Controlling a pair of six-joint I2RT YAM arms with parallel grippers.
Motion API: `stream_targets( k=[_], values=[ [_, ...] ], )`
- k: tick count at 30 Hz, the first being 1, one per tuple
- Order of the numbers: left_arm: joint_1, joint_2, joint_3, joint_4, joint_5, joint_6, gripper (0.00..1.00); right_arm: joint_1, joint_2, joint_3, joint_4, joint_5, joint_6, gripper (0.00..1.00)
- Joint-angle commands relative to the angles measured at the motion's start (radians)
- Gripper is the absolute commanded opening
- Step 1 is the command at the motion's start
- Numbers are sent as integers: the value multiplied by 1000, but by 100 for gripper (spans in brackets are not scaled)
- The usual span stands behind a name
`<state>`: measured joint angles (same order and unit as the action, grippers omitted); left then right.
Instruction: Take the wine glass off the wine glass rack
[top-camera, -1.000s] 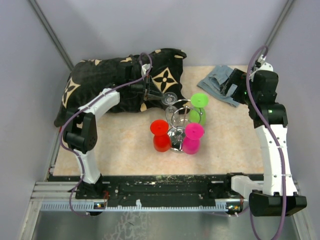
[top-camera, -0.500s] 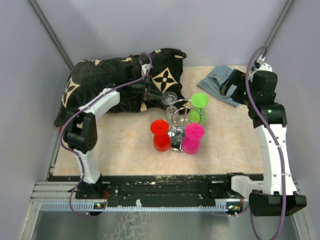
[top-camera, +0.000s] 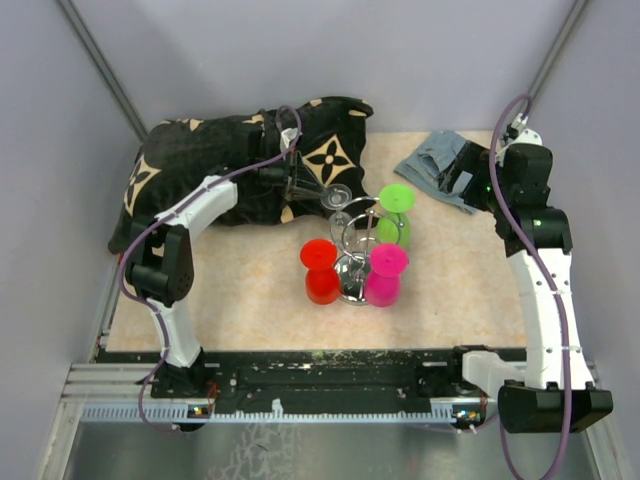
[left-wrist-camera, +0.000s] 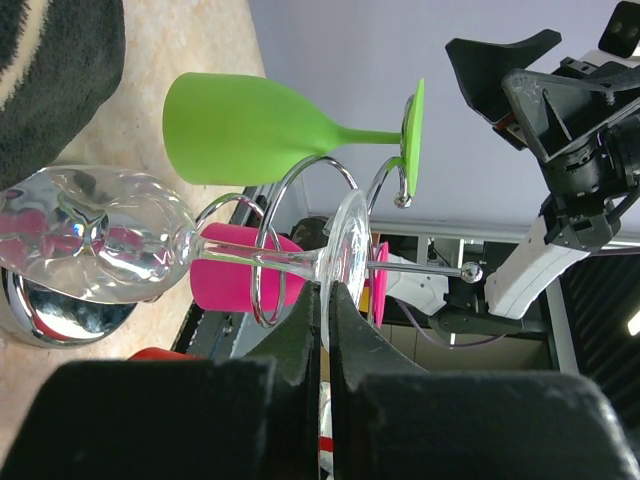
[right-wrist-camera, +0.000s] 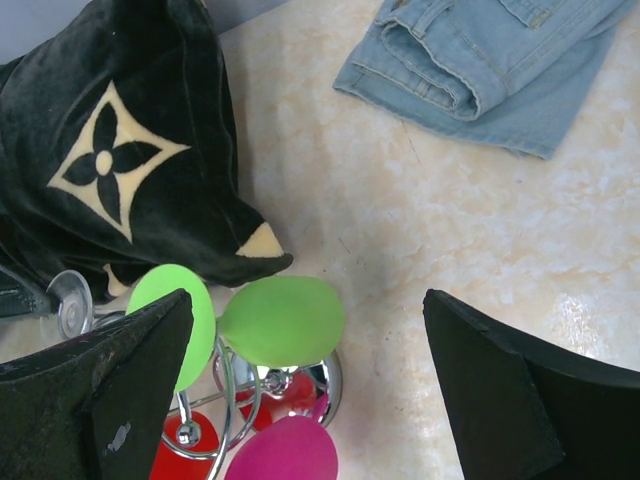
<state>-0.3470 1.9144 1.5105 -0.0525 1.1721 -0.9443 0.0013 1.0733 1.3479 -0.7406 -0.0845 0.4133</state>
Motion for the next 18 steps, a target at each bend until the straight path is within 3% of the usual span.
stream_targets(
  k=[1, 6, 12, 18],
  values=[
    [18, -48, 18, -7, 17, 35, 0, -9, -30, -6, 50, -19, 11, 98],
    [17, -48, 0, -6, 19, 39, 16, -9, -34, -6, 45, -16, 11, 98],
    [17, -49, 3, -3, 25, 38, 20, -9, -43, -14, 43, -15, 12, 98],
    [17, -51, 1, -2, 30, 38, 18, -9, -44, -12, 44, -15, 13, 98]
  ],
)
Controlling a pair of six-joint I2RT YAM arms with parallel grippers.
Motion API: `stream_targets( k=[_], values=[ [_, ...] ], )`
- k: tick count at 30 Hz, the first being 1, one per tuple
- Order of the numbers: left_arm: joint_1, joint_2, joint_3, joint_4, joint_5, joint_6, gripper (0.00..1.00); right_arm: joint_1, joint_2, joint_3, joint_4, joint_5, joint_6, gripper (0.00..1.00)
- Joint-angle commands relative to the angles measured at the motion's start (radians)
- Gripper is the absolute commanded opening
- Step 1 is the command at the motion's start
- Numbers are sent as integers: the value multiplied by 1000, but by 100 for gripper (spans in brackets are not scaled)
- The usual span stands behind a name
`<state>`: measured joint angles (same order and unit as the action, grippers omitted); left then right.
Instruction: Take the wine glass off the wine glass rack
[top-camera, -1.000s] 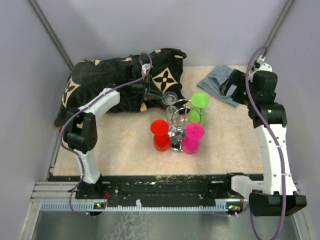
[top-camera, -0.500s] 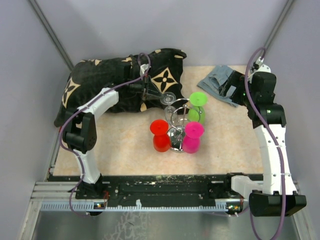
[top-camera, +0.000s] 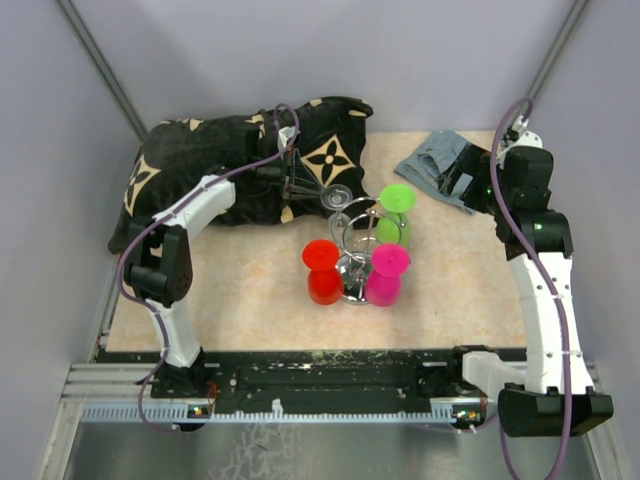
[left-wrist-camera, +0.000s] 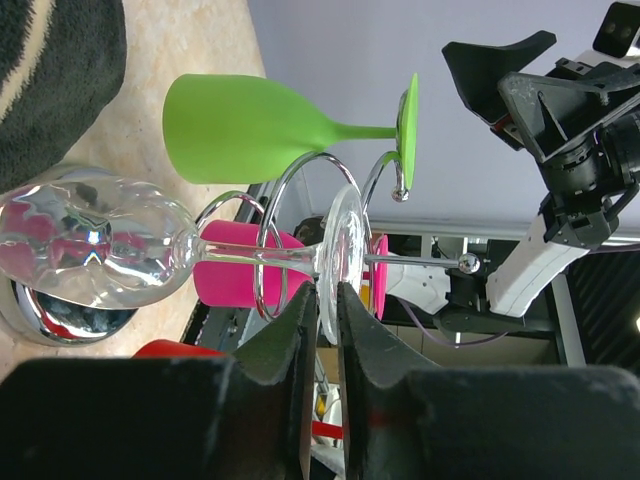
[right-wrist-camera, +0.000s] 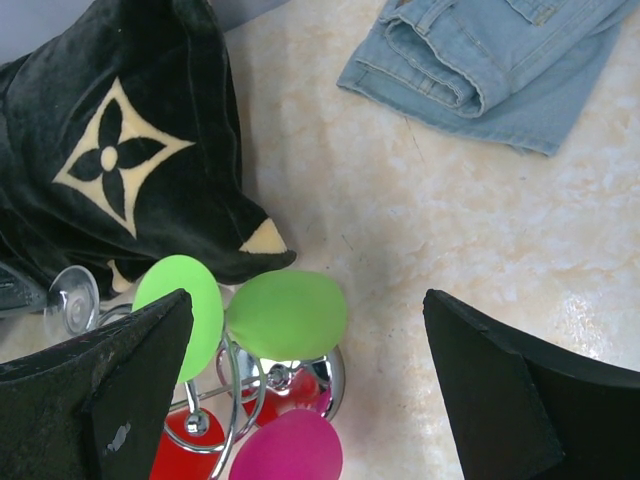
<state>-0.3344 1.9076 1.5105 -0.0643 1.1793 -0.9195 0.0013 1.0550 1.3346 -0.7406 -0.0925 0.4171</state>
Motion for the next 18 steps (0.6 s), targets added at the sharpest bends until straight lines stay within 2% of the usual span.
stream_targets(
  k=[1, 6, 18],
  values=[
    [5, -44, 0, 10, 24, 14, 19, -9, -27, 1, 45, -8, 9, 98],
    [3, -38, -1, 10, 32, 14, 22, -9, -26, 1, 44, -9, 11, 98],
    [-8, -24, 12, 11, 43, 12, 20, -9, -32, -8, 47, -3, 10, 98]
  ],
)
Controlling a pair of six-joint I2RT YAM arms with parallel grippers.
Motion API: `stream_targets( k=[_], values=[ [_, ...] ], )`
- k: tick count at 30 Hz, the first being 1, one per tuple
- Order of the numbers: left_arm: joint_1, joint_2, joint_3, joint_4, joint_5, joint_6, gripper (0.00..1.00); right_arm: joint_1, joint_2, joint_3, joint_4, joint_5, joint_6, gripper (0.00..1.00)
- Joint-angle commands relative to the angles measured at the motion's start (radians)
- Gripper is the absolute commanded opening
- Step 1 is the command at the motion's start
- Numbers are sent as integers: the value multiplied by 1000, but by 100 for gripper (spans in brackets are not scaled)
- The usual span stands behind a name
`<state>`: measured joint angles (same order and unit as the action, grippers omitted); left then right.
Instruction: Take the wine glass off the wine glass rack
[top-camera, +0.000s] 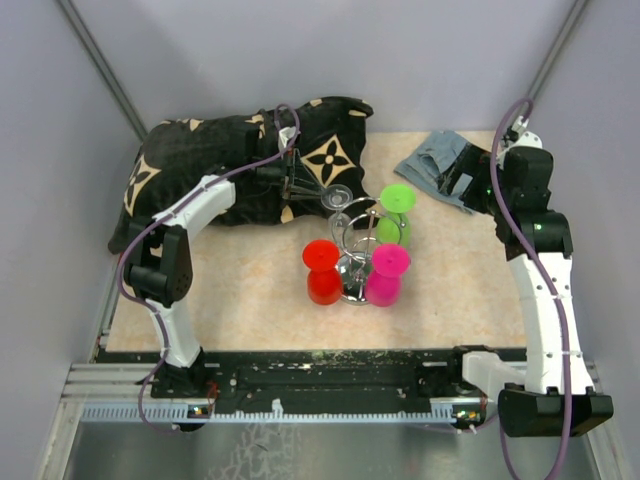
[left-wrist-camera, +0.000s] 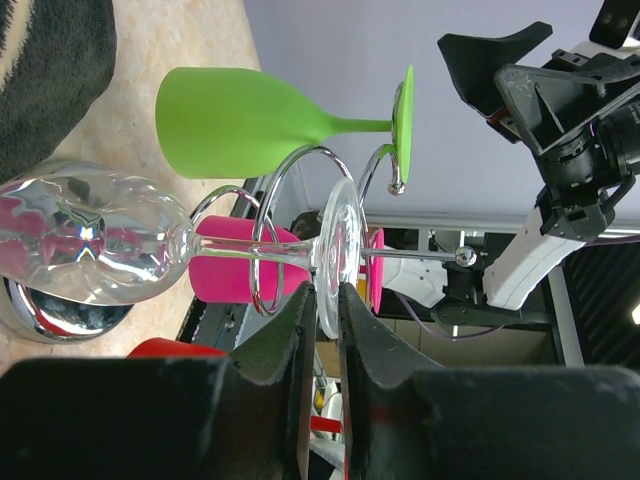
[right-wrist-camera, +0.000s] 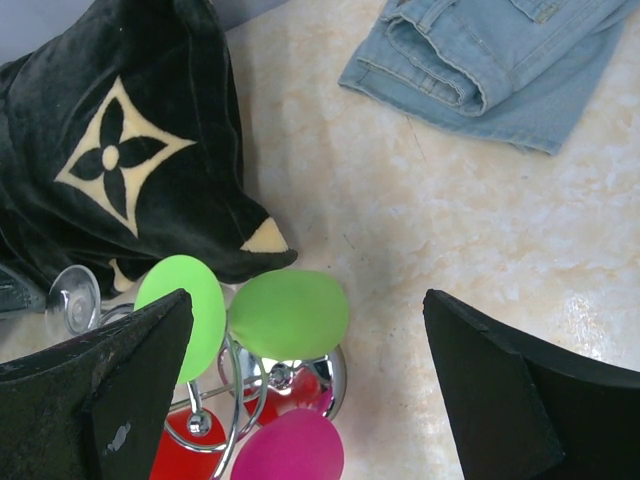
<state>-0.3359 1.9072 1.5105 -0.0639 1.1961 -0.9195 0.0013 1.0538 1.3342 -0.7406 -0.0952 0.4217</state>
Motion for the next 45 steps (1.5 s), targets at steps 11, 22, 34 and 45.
stream_targets(
  k=[11, 22, 34, 45],
  values=[
    [-22, -14, 24, 11, 34, 15, 16, -9, -31, -6, 45, 2, 5, 98],
    [-37, -12, 27, 13, 42, 21, 25, -9, -37, -6, 41, 5, 1, 98],
    [-38, -23, 17, 15, 44, 19, 0, -9, -52, -18, 36, 7, 2, 98],
    [-29, -45, 17, 62, 46, -60, 0, -10, -58, -24, 33, 4, 0, 98]
  ],
)
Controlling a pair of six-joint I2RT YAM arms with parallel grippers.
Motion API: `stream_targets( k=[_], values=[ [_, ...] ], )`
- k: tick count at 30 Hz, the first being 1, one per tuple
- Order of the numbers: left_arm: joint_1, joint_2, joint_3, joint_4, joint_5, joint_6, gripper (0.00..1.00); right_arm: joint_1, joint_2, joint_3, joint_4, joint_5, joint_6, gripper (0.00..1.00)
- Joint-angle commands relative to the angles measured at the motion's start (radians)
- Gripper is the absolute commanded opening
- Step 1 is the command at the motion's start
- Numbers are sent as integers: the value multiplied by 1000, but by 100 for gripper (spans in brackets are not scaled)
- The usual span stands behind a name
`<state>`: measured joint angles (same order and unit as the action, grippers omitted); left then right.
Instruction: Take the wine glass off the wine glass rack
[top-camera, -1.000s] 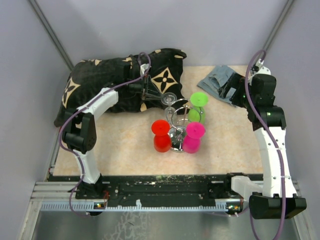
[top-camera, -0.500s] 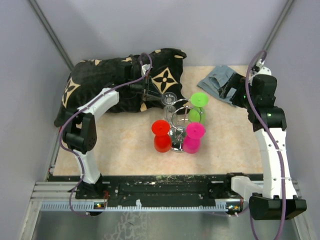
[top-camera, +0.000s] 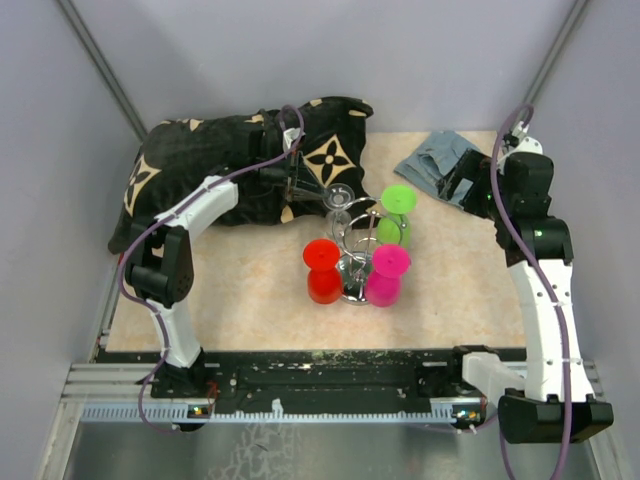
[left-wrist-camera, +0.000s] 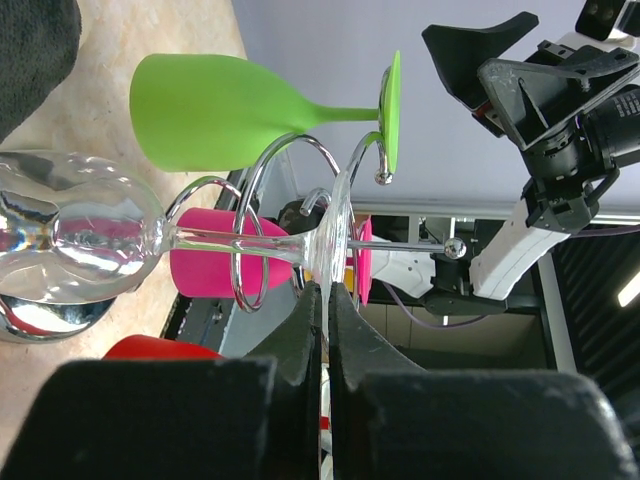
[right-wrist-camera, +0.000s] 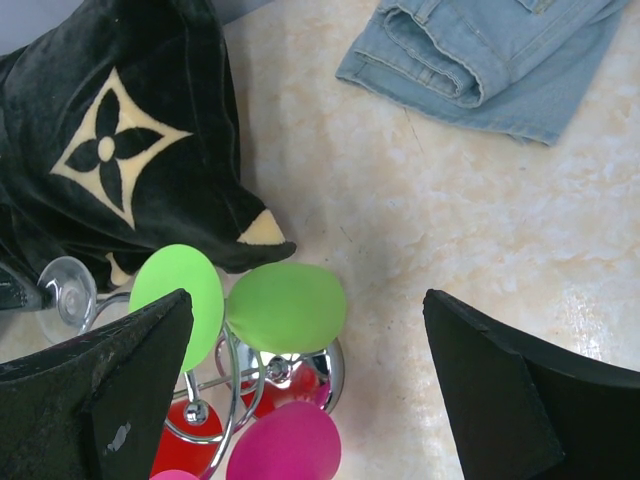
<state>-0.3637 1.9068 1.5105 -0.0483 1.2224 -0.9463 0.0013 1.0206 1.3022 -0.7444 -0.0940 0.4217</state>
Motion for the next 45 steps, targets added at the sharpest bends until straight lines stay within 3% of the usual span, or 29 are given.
stream_targets(
  k=[1, 33, 40, 45],
  values=[
    [1, -45, 16, 48, 19, -37, 0, -10, -25, 9, 37, 3, 0, 98],
    [71, 9, 42, 185, 31, -154, 0, -9, -22, 4, 41, 3, 8, 98],
    [71, 51, 138, 202, 37, -142, 0, -9, -8, 22, 39, 3, 7, 98],
    [72, 82, 297, 114, 21, 4, 0, -10, 8, 51, 29, -7, 2, 98]
  ],
)
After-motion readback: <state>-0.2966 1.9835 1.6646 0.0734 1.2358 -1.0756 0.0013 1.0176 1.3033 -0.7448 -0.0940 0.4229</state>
